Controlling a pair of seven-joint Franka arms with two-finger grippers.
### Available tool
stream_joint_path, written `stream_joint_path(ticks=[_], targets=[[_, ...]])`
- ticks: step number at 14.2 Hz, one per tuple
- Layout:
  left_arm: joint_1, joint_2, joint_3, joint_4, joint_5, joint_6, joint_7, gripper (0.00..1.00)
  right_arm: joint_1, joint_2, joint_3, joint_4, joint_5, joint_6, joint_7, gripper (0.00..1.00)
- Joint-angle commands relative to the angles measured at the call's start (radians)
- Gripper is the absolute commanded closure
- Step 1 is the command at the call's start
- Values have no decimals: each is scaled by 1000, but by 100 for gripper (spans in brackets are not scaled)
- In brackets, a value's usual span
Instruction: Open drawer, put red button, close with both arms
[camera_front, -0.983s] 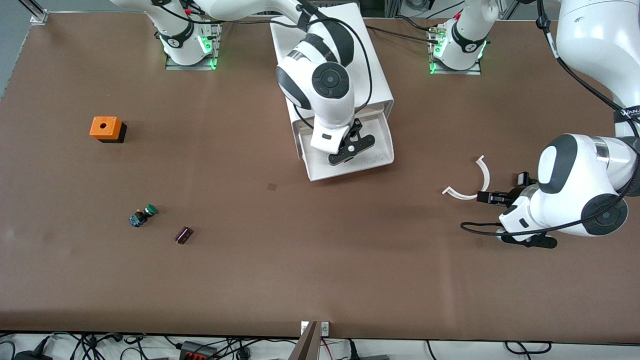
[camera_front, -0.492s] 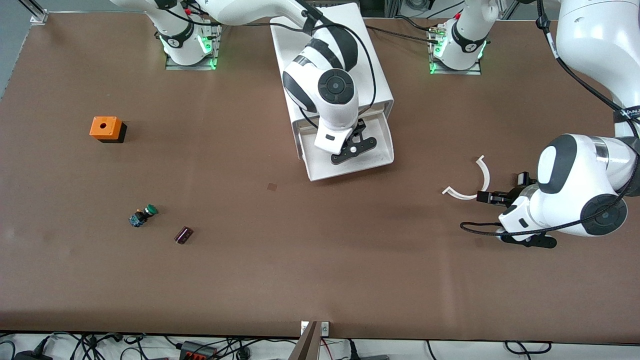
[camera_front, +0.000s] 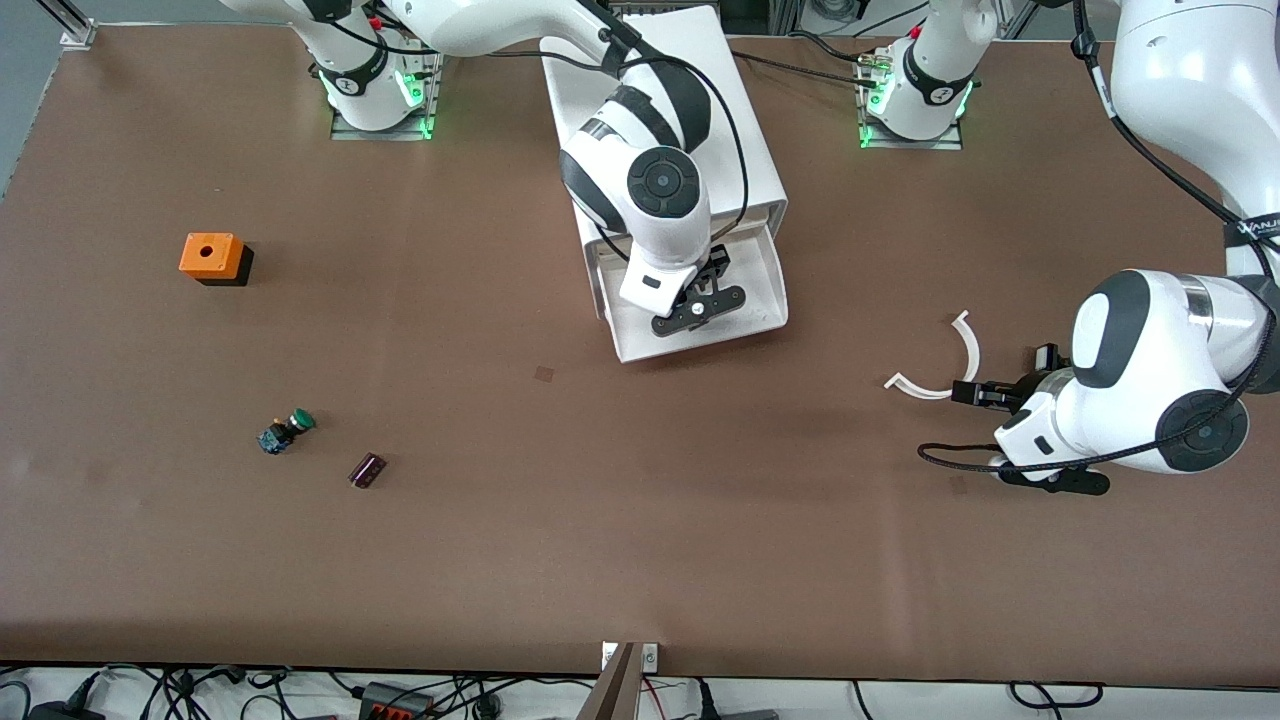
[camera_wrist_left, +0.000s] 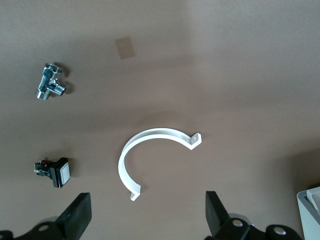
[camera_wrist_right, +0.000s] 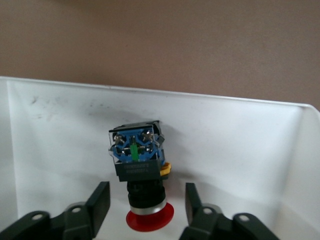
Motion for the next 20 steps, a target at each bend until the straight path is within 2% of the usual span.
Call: stream_joint_path(ticks=[1, 3, 6, 8, 9, 11, 13, 15, 16, 18, 20], targets=[[-1, -8, -3, -8, 11, -2, -13, 0, -7, -12, -4, 35, 14, -8, 88, 0], [-3, -12, -12, -6, -2, 4, -13, 0, -68, -34, -7, 97, 12, -35, 90, 0], [0, -18, -12, -29, -120, 55, -16, 0, -205, -89, -1, 101, 5, -48, 88, 0], [-6, -27, -19, -57, -137, 98, -45, 0, -275, -103, -14, 87, -40, -115, 77, 0], [-7, -41, -45, -83, -137, 133, -89, 0, -303, -103, -25, 85, -73, -155, 55, 0], [-3, -49, -116, -135, -137, 219, -164, 0, -393, -107, -28, 85, -77, -259, -52, 0], [-12, -49, -165, -175, -136, 297, -291, 0, -458, -127, -34, 84, -88, -293, -132, 0], [-61, -49, -197, -216, -122, 375, -446, 0, -527, -155, -36, 50, -91, -311, -137, 0], [-105, -43, -196, -224, -121, 385, -485, 0, -550, -176, -36, 26, -94, -305, -146, 0], [-176, -25, -194, -239, -121, 418, -575, 0, -569, -242, -37, -42, -153, -305, -185, 0], [-217, -20, -193, -277, -119, 510, -705, 0, -596, -310, -37, -115, -167, -293, -251, 0]])
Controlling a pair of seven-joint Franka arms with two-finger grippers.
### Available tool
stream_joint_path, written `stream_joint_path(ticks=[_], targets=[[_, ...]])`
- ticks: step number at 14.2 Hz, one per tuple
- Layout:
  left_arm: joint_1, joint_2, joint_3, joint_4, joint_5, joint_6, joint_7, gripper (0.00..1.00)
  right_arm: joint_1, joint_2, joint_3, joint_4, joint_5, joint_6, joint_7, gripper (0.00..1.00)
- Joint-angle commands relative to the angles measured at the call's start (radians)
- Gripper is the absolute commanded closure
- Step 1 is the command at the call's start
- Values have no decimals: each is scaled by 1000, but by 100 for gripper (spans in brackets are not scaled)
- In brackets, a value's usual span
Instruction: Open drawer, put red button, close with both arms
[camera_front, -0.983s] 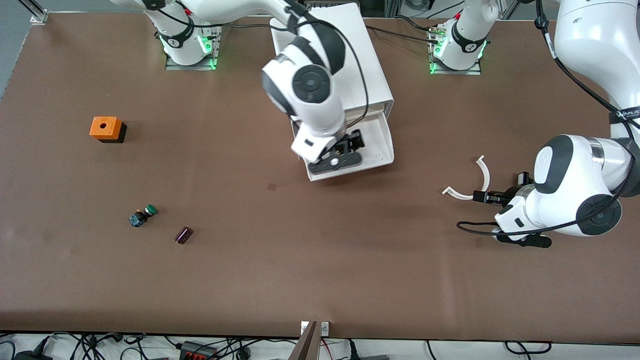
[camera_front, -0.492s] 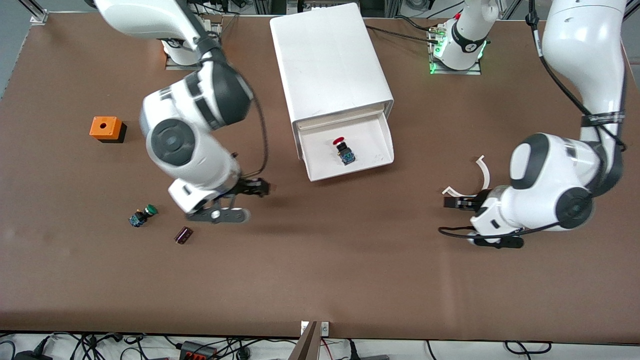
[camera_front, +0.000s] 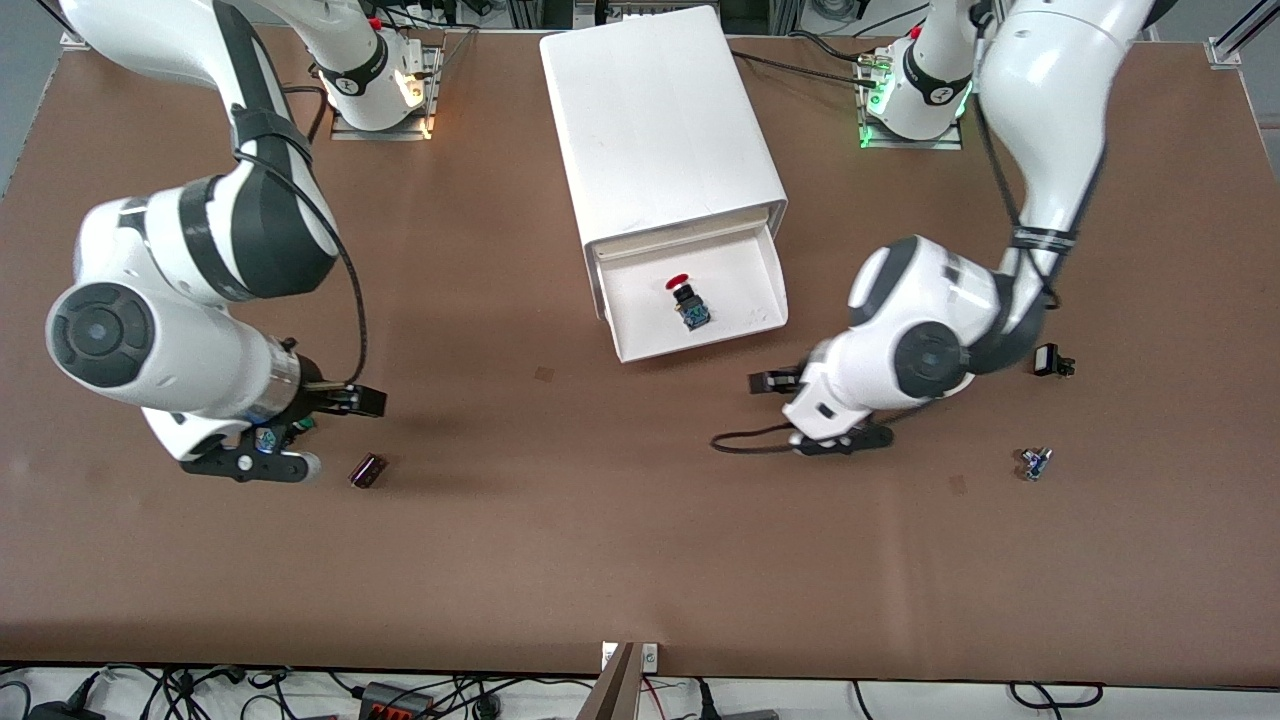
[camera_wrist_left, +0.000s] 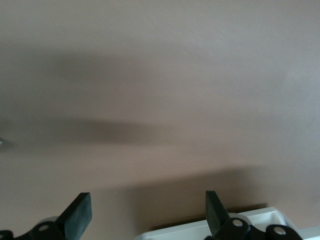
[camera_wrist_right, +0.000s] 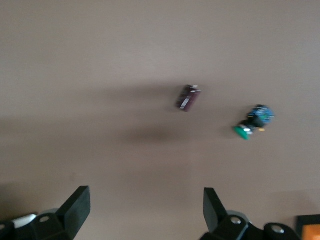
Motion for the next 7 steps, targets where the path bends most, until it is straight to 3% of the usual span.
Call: stream_joint_path(ticks=[1, 3, 7], targets=[[-41, -16, 6, -91, 20, 138, -116, 0, -42, -123, 12, -133, -25, 13, -95, 0], [-72, -16, 6, -138, 31, 206, -135, 0, -88, -140, 12, -130, -17, 15, -182, 0], [-95, -40, -10, -156, 31, 148, -208, 0, -160, -184, 10, -128, -11, -2, -218, 0]])
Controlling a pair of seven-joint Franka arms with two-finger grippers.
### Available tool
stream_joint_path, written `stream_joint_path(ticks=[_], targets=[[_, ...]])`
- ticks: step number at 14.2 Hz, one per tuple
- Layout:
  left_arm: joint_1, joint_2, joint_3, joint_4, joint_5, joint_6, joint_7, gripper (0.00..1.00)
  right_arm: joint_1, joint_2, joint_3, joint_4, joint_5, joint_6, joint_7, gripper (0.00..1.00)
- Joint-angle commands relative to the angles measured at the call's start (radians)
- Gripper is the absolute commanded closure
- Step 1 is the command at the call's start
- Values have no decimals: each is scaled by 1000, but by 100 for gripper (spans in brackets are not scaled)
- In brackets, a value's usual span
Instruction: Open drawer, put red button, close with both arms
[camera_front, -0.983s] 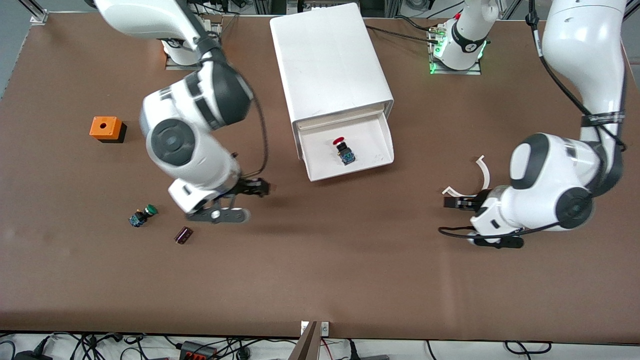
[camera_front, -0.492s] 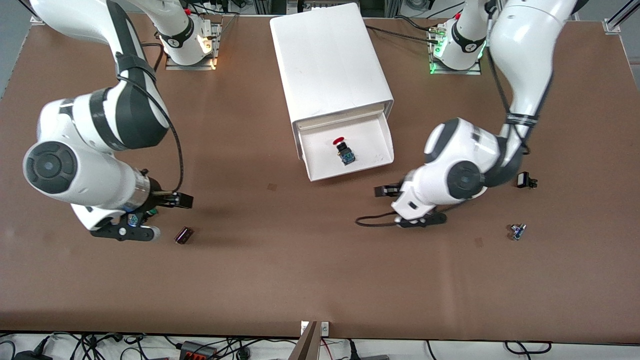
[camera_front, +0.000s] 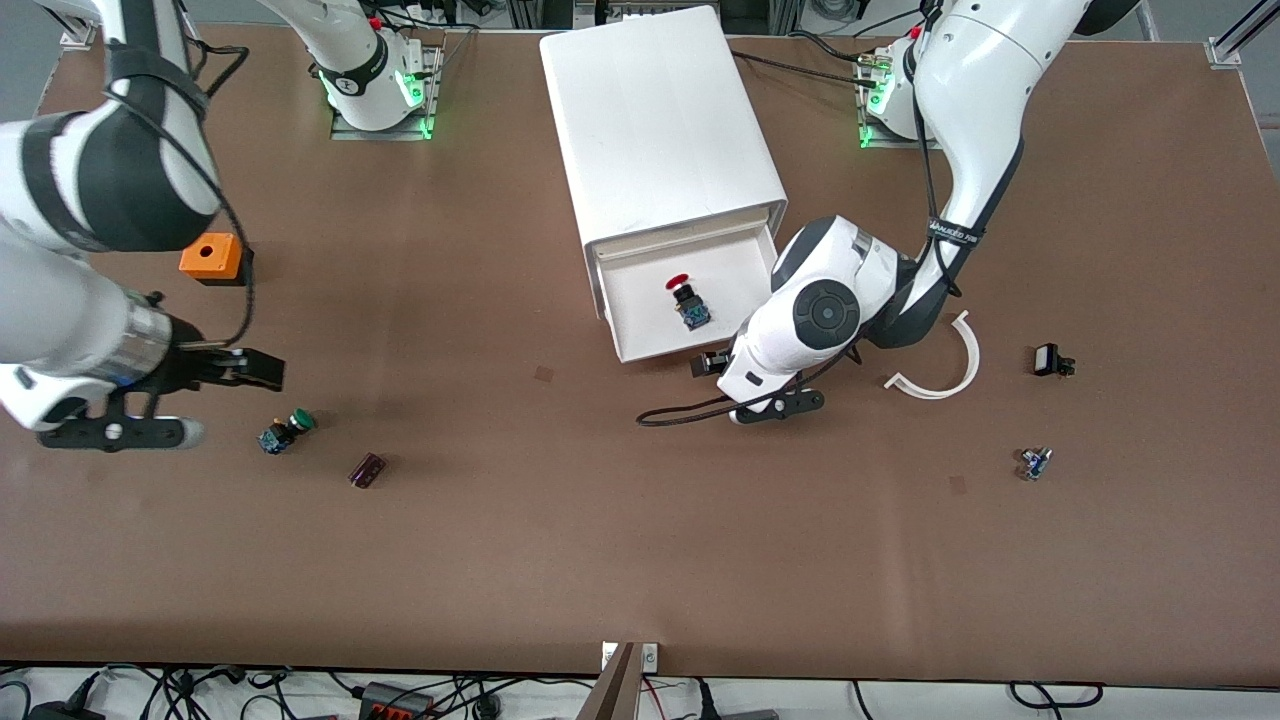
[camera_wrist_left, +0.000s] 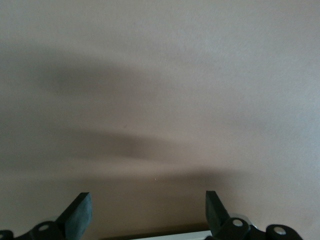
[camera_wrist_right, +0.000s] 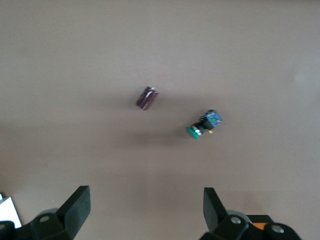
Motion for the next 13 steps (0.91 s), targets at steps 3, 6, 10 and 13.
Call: stream_joint_path(ticks=[3, 6, 10, 13], targets=[[-15, -54, -56, -28, 20, -114, -124, 0, -100, -104, 22, -44, 2, 0, -95, 0], [-12, -54, -94, -39, 20, -192, -123, 0, -154, -170, 27, -92, 3, -9, -119, 0], [-21, -52, -122, -62, 20, -223, -132, 0, -160, -311, 25, -273, 3, 4, -136, 0], [-19, -54, -155, -63, 18, -224, -155, 0, -159, -347, 25, -320, 3, 7, -136, 0]])
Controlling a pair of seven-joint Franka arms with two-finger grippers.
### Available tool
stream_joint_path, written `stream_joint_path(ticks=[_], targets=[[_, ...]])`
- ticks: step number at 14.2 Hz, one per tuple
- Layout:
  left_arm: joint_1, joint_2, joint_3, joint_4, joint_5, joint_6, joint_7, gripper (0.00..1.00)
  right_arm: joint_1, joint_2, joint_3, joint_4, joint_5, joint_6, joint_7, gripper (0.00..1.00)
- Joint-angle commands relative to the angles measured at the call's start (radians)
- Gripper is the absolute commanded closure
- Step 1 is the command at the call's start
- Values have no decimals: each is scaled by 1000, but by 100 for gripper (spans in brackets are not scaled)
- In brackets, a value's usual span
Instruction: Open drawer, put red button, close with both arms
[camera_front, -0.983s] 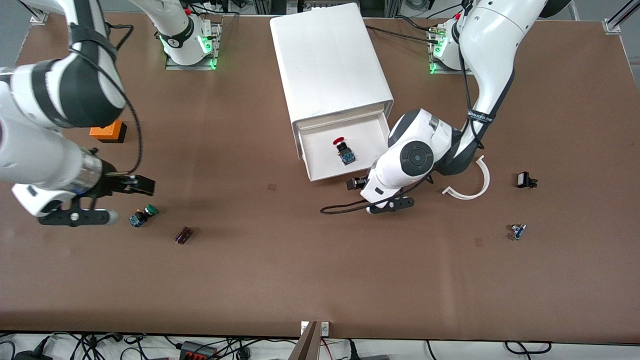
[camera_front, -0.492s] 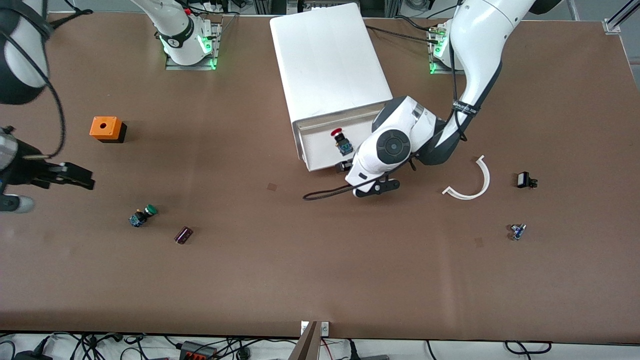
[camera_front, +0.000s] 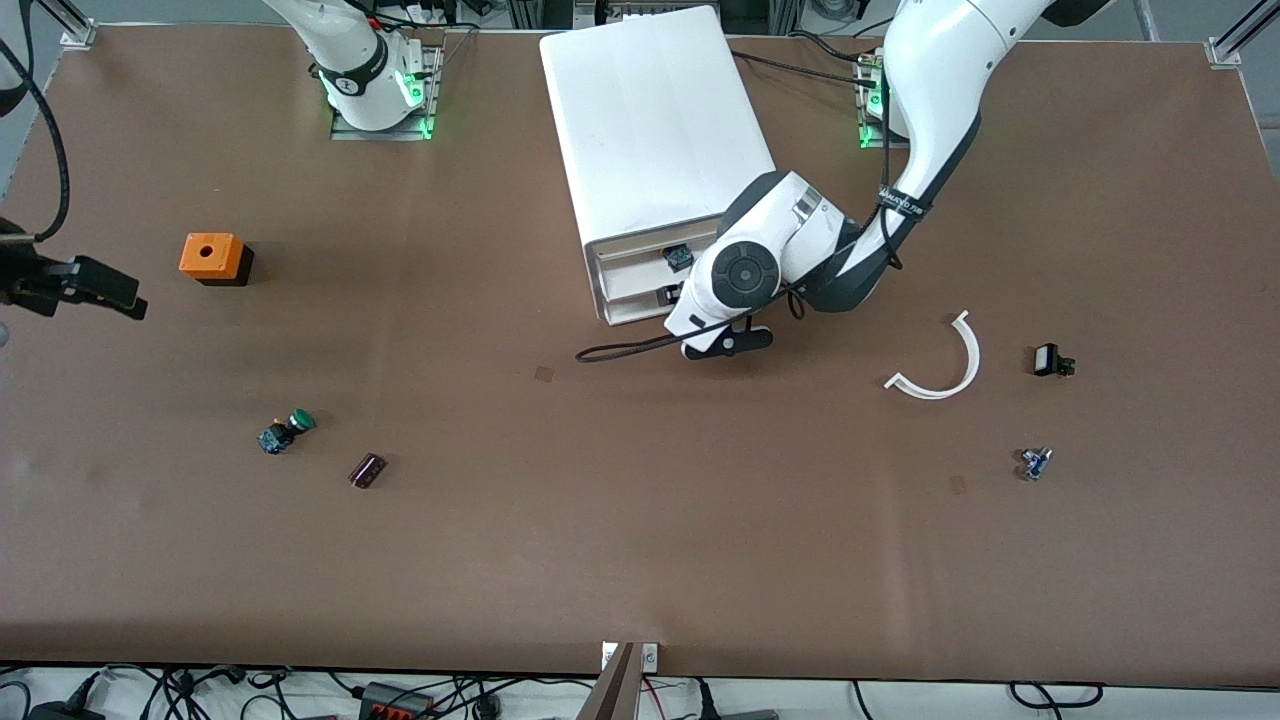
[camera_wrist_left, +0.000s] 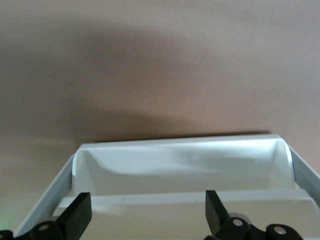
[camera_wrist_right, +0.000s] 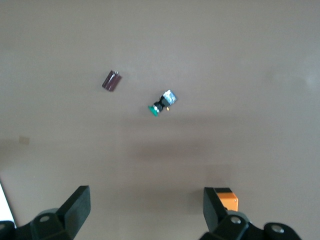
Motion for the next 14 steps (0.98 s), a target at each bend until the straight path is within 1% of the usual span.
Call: stream_joint_path(ticks=[1, 5, 8, 10, 14], targets=[[2, -29, -25, -30, 17, -10, -47, 0, -11, -74, 15, -111, 1, 30, -14, 0], [-8, -28, -27, -42, 17, -10, -50, 0, -10, -173, 15, -252, -3, 111, -14, 0], [-27, -28, -27, -42, 17, -10, -66, 0, -8, -218, 15, -325, -5, 150, -14, 0], [-28, -26, -27, -42, 17, -11, -76, 0, -10, -226, 15, -343, -5, 158, -14, 0], [-16, -28, -25, -36, 20, -11, -60, 0, -7, -220, 15, -331, -2, 135, -22, 0]])
